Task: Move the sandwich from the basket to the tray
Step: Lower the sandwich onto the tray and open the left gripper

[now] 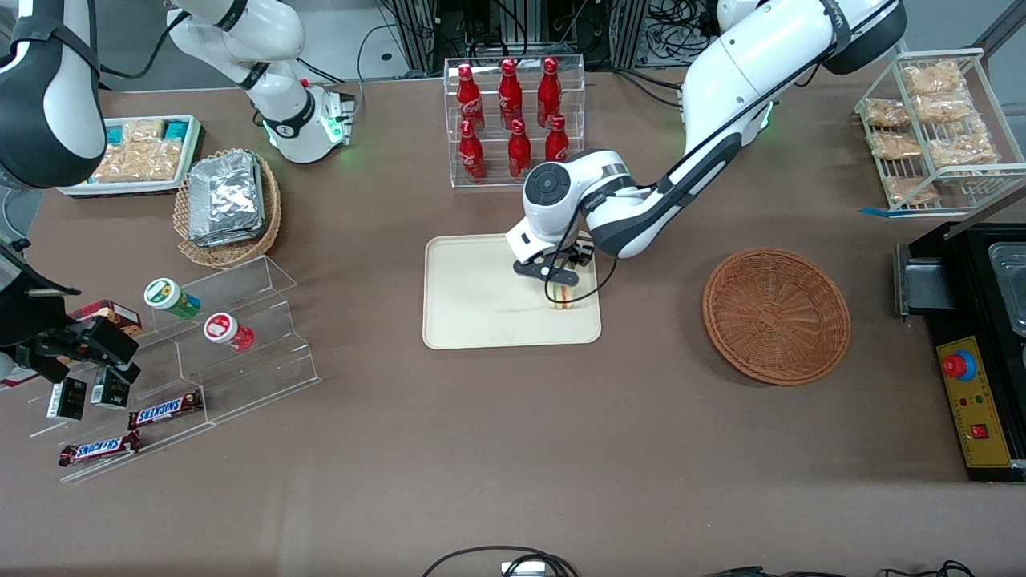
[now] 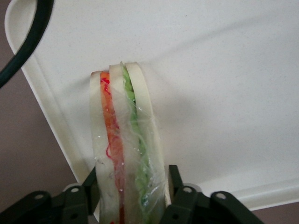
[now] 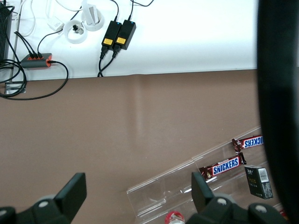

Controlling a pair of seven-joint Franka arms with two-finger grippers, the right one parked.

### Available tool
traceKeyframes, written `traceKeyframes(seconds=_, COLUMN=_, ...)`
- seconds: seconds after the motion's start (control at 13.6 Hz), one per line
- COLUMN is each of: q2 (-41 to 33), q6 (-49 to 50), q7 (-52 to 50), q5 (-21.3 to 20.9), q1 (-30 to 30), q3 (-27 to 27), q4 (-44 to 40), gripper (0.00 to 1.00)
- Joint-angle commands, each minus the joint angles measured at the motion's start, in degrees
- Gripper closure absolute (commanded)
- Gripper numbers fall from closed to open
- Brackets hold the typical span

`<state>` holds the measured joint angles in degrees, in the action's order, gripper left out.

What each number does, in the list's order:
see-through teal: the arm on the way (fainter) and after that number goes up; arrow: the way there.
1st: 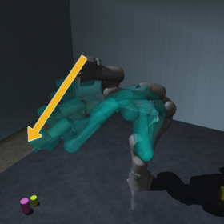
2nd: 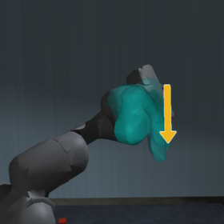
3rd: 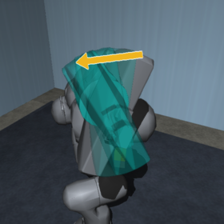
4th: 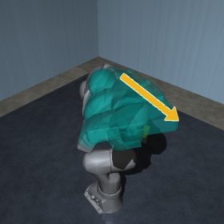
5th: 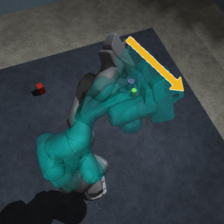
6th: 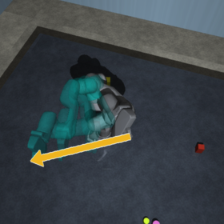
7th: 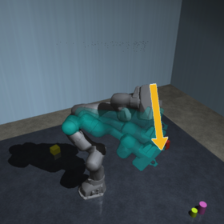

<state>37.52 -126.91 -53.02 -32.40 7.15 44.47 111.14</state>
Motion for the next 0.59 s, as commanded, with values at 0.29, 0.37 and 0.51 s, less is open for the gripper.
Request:
traceKeyframes(seconds=0.29, q2=-0.87, q6=7.88, q7=-2.08, q5=0.84, q1=-0.73, q3=-0.27, q4=-9.60, gripper=0.01)
traceKeyframes(seconds=0.37, q2=-0.87, q6=9.73, q7=-2.43, q5=1.81, q1=-0.90, q3=-0.35, q4=-12.50, gripper=0.01)
traceKeyframes(seconds=0.51, q2=-1.22, q6=13.86, q7=-2.52, q5=2.43, q1=-3.61, q3=-0.27, q4=-16.82, gripper=0.01)
